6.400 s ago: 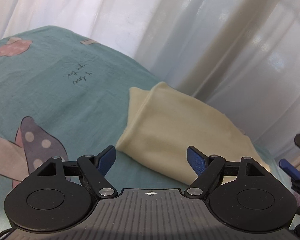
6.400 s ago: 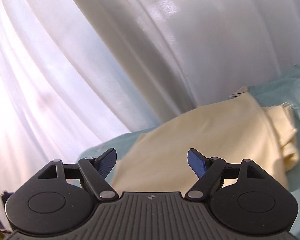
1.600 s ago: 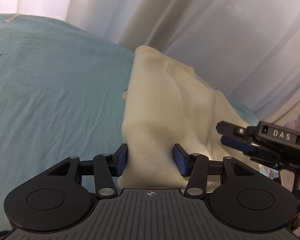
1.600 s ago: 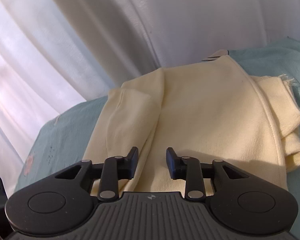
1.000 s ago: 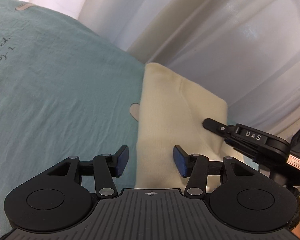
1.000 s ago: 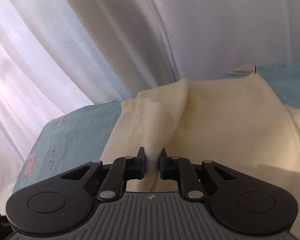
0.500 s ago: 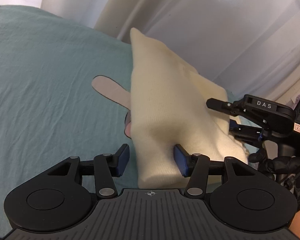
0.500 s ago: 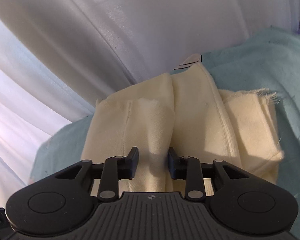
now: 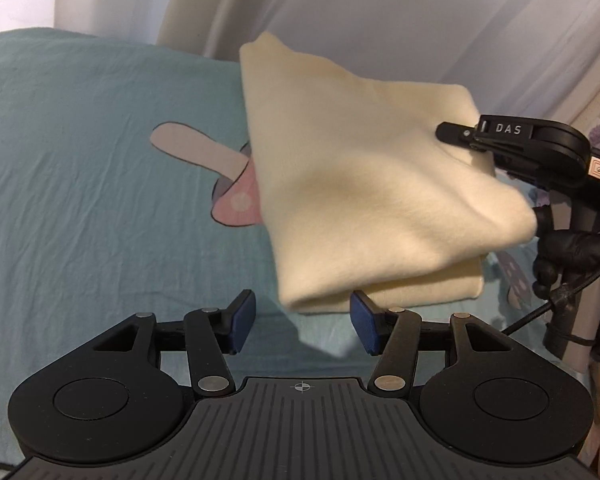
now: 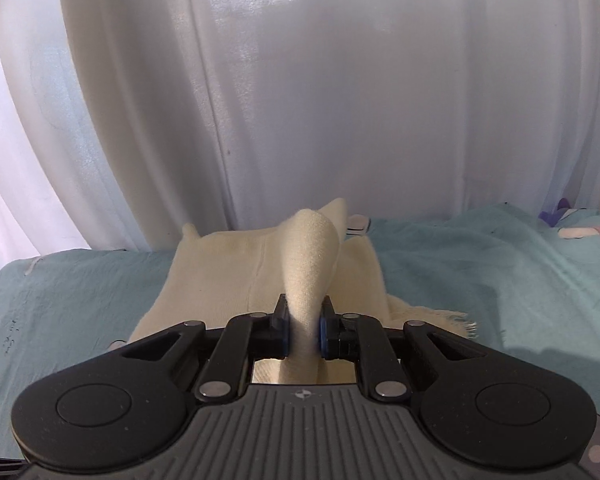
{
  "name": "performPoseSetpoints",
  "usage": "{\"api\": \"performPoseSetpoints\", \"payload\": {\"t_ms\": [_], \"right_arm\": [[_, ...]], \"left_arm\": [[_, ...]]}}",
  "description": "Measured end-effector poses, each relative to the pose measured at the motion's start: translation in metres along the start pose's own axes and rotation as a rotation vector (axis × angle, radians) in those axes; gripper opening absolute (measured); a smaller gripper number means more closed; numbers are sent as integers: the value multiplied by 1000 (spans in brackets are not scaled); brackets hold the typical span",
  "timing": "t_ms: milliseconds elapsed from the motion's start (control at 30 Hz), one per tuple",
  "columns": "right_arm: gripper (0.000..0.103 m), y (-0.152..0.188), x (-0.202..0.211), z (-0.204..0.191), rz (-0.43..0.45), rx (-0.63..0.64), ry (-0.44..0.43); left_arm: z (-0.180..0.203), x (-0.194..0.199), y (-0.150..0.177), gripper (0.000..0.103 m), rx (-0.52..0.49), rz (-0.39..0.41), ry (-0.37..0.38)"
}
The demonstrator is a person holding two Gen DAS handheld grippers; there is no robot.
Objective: Fold small clothes
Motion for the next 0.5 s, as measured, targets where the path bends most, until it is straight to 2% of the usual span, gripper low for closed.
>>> {"api": "performPoseSetpoints", "payload": {"t_ms": [67, 133, 167, 200, 267, 400, 500], "right_arm": [[13, 6, -6, 12, -33, -35, 24], [18, 13, -3, 24, -64, -99, 25], [28, 16, 5, 30, -59, -139, 22], [53, 18, 14, 36, -52, -171, 14], [76, 32, 43, 52, -23, -258, -29], [75, 61, 82, 65, -79, -384, -113], [72, 75, 87, 63, -100, -487, -201]], "left_arm": [[6, -3, -1, 58, -20, 17, -11], [9, -5, -1, 58, -20, 31, -30], [9, -4, -1, 58, -23, 36, -33], [10, -4, 0, 58, -24, 39, -33], [8, -3, 1, 58, -16, 46, -30], [8, -2, 4, 58, -14, 58, -35], [12, -1, 8, 59, -27, 74, -45]]}}
Point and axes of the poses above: each gripper's, at about its wrist camera, not at the fingertips, and x roughly against the way its jaws point, z to its right, y to its underside, the point moved 1 cm from there along -x, roughly the way its jaws point, and after that the axes turned 8 degrees about z, right-handed, at the moved point
